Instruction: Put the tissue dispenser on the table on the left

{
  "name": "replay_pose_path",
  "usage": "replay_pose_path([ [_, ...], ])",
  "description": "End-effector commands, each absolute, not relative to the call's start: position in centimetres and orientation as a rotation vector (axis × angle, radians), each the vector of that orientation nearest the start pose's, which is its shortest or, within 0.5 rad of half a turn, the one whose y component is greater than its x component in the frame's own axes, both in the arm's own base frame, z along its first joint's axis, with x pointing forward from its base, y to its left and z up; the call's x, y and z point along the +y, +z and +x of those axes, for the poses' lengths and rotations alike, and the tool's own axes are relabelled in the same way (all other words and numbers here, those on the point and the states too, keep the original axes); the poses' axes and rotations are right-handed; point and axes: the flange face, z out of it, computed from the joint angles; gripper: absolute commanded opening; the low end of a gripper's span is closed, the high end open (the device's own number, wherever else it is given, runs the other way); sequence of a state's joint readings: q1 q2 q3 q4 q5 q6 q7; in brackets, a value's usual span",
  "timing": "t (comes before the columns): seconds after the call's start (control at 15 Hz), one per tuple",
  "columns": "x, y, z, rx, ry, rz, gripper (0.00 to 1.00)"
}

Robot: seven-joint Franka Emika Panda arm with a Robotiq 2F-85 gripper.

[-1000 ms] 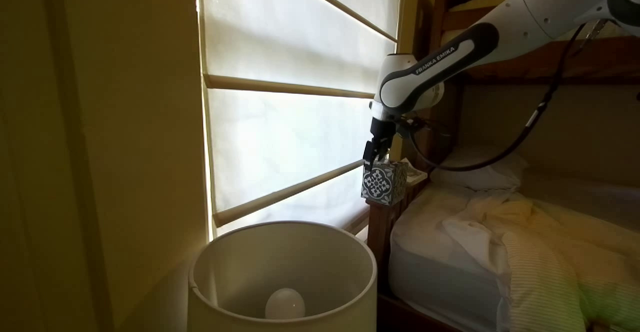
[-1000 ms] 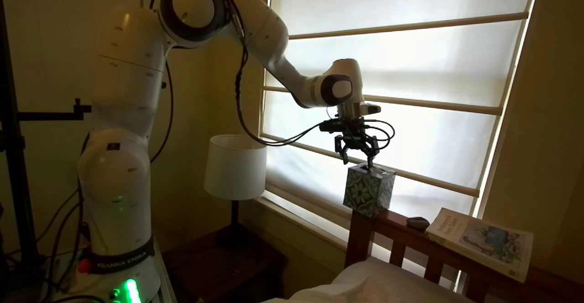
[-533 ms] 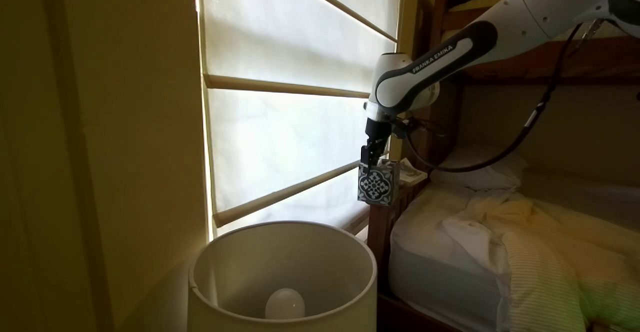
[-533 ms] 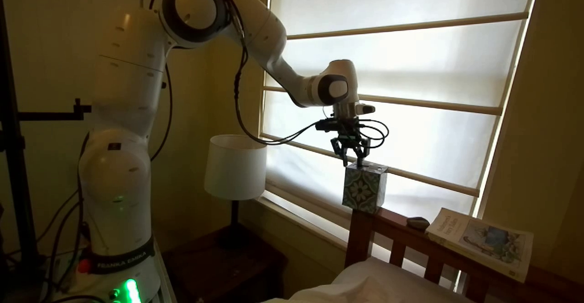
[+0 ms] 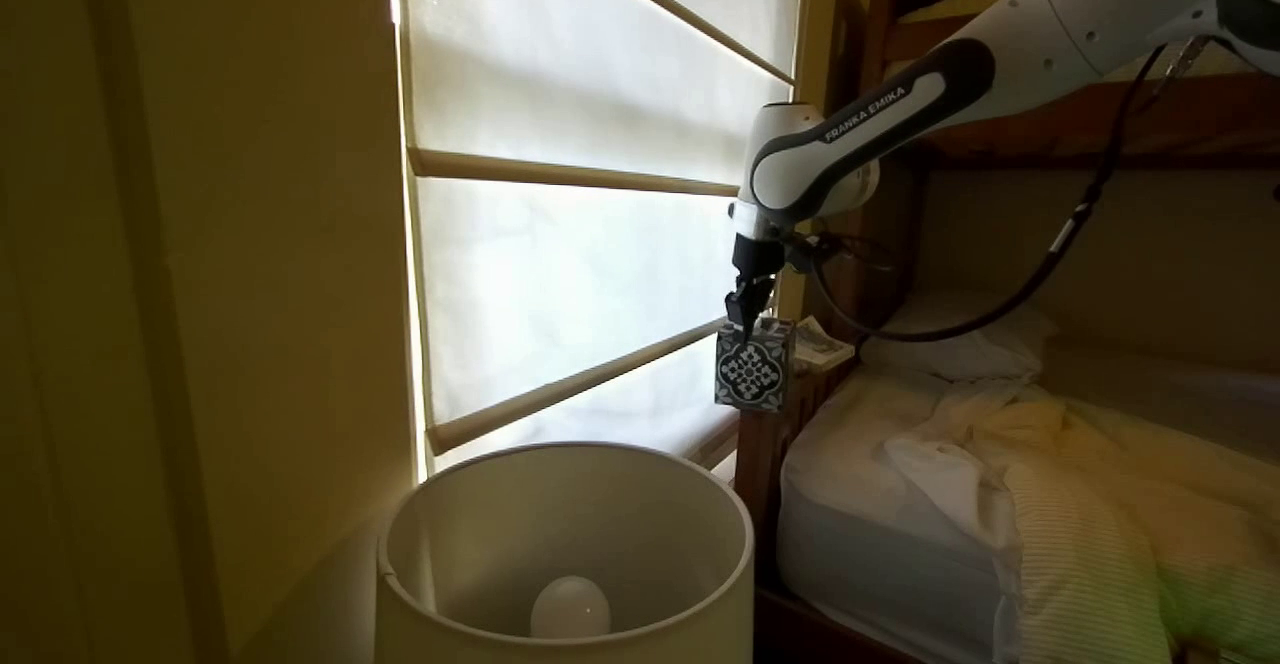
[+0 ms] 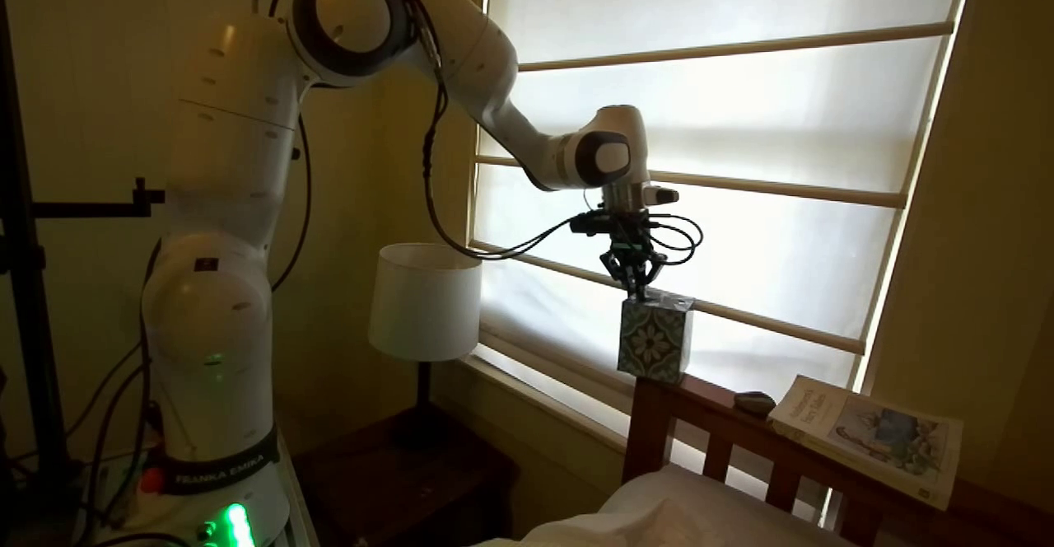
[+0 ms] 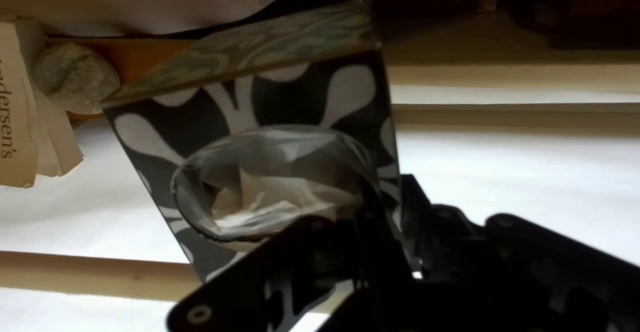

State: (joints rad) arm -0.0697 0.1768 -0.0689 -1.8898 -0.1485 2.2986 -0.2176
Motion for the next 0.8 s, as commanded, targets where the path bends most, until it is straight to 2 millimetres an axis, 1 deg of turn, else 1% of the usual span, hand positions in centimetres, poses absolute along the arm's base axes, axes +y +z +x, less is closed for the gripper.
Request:
replay_pose_path([
  [0.0,-9.0,45.1,60.7,-0.303,-0.314,-3.266,0.0],
  [0.13,-9.2,47.1,58.5,-0.395,-0.353,-3.261,0.02],
  [0.33,-9.7,49.7,54.2,-0.516,-0.367,-3.28,0.0],
  [0.4,-9.8,50.4,52.6,-0.567,-0.364,-3.278,0.01],
  [0.53,-9.6,51.2,49.8,-0.657,-0.339,-3.251,0.01],
  [0.67,-7.8,51.5,46.9,-0.787,-0.34,-3.205,0.01],
  [0.73,-6.3,51.4,45.6,-0.889,-0.347,-3.189,0.01],
])
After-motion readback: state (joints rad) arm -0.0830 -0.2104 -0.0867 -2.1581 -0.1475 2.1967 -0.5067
